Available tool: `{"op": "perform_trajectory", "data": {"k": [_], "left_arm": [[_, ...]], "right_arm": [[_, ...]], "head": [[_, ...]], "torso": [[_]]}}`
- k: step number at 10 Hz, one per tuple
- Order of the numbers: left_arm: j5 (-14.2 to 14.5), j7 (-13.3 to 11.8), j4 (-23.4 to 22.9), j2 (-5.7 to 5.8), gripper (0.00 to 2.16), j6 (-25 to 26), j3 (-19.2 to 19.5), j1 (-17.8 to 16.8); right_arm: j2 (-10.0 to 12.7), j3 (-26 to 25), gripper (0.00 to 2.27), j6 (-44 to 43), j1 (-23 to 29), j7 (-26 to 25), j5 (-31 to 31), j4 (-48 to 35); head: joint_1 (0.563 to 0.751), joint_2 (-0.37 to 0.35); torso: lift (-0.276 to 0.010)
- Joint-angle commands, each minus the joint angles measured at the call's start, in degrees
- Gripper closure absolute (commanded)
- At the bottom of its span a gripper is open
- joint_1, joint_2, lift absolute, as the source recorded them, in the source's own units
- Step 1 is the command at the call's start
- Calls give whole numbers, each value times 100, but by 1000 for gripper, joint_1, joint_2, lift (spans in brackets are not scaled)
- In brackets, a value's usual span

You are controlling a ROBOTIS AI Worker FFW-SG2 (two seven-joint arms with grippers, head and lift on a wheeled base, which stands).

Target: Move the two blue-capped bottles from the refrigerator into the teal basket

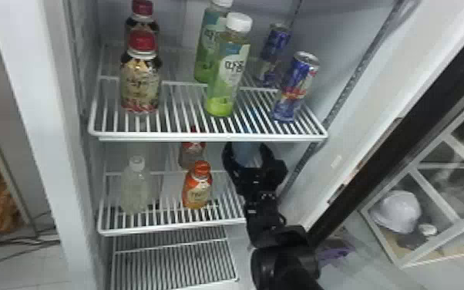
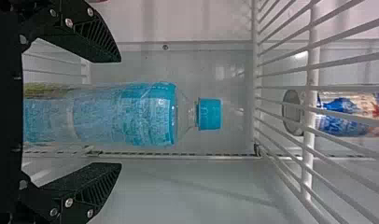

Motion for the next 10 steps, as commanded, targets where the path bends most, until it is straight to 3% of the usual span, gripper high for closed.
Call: {"op": "perform_trajectory", "data": {"k": [1, 4, 7, 10], "left_arm": [[22, 0, 24, 9, 1176, -17, -20, -15], [48, 0, 52, 9, 1176, -59, -29, -29], [66, -9, 52, 26, 1176, -73, -29, -1], [92, -18, 52, 35, 1174, -73, -20, 28]], "right_arm": [[-52, 103, 231, 169, -118, -1, -36, 4], [-87, 155, 239, 324, -230, -45, -28, 32], [-131, 190, 601, 366, -258, -107, -28, 4], [-140, 164, 608, 366, -216, -107, -19, -108]], "head": [[695, -350], [695, -350], [695, -350], [695, -350]], "torso": [[-136], [-136], [-136], [-136]]}}
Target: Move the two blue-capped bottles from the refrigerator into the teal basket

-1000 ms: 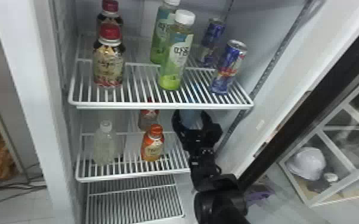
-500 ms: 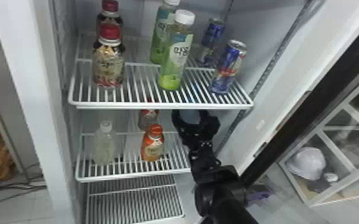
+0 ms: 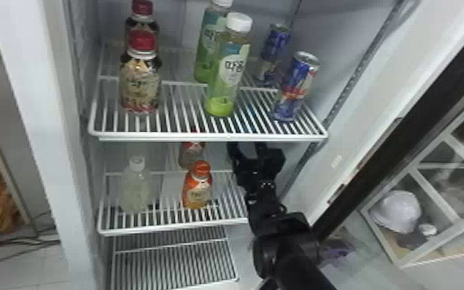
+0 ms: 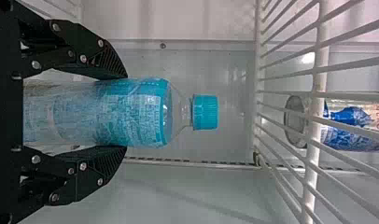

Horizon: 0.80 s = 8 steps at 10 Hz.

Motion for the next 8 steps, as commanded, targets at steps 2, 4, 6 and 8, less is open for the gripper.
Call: {"op": "perform_trajectory", "data": {"k": [2, 4, 6, 8], "left_arm": [[16, -17, 0, 3, 1174, 0, 18, 25], [16, -35, 0, 11, 1174, 0, 35, 82], [16, -44, 0, 11, 1174, 0, 62, 124], [16, -61, 0, 11, 1174, 0, 62, 124]], "right_arm": [[-27, -14, 608, 0, 164, 9, 9, -319], [-54, -14, 608, 0, 432, 79, 9, -684], [-63, -111, 608, 169, 952, 202, 18, -1359], [-71, -348, 608, 408, 1444, 325, 106, -2020]], "head": [[695, -350], [695, -350], [695, -350], [695, -350]], "torso": [[-136], [-136], [-136], [-136]]}}
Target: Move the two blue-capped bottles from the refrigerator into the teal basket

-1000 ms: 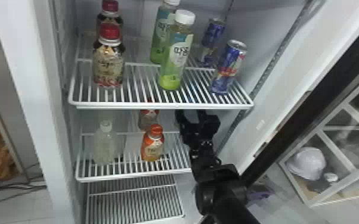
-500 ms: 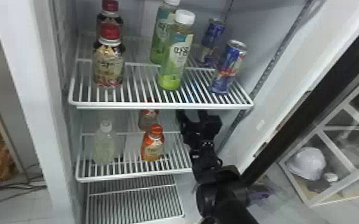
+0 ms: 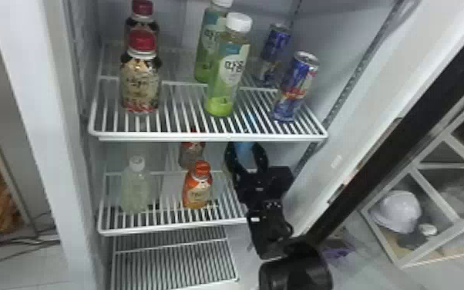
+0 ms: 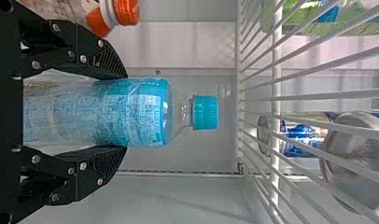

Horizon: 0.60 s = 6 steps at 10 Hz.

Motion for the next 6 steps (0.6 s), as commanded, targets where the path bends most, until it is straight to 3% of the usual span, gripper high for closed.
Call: {"op": "perform_trajectory", "data": {"k": [1, 6], "left_arm": [[0, -10, 0, 0, 1174, 0, 0, 1], [0, -18, 0, 0, 1174, 0, 18, 15]], "right_arm": [[-3, -208, 608, 170, 421, 57, 20, -541], [-100, -436, 608, 550, 1335, 356, 11, -1722]], "head": [[695, -350], [695, -350]], "torso": [[-136], [-136]]}}
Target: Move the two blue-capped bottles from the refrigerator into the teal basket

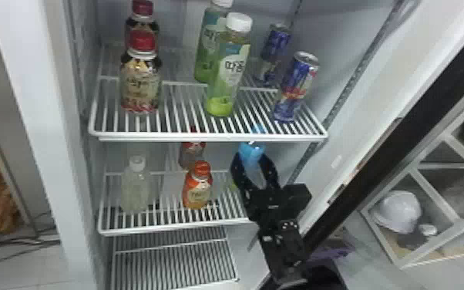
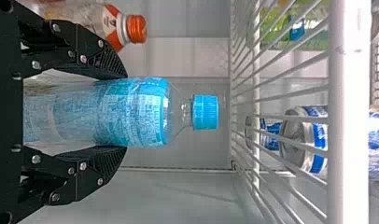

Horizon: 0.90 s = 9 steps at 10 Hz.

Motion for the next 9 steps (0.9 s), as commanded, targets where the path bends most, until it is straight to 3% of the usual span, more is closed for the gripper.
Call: {"op": "perform_trajectory", "data": {"k": [1, 9], "left_arm": [[0, -9, 0, 0, 1174, -14, 8, 18], [-18, -17, 0, 9, 1174, 0, 17, 46]], "right_arm": [[-8, -131, 608, 203, 454, 69, -11, -541], [80, -482, 608, 808, 2380, 394, -266, -2748]], "head": [[695, -350], [695, -350]], "torso": [[-136], [-136]]}}
